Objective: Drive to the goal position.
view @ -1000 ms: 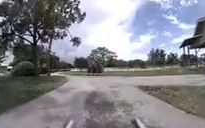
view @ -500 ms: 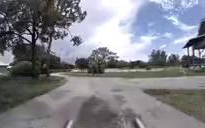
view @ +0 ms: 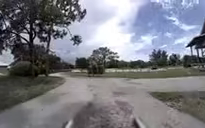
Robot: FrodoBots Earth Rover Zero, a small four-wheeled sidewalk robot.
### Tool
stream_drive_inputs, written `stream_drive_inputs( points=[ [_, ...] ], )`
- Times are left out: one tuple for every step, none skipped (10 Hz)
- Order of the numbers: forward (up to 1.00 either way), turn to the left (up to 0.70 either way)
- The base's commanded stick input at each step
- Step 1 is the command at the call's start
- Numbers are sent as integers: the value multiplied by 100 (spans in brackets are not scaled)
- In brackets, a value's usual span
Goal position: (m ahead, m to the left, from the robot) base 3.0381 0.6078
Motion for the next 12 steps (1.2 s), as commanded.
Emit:
stream_drive_inputs(
  points=[
    [70,0],
    [70,0],
    [70,0],
    [70,0],
    [70,0],
    [70,0],
    [70,0],
    [70,0],
    [70,0],
    [70,0],
    [70,0],
    [70,0]
  ],
)
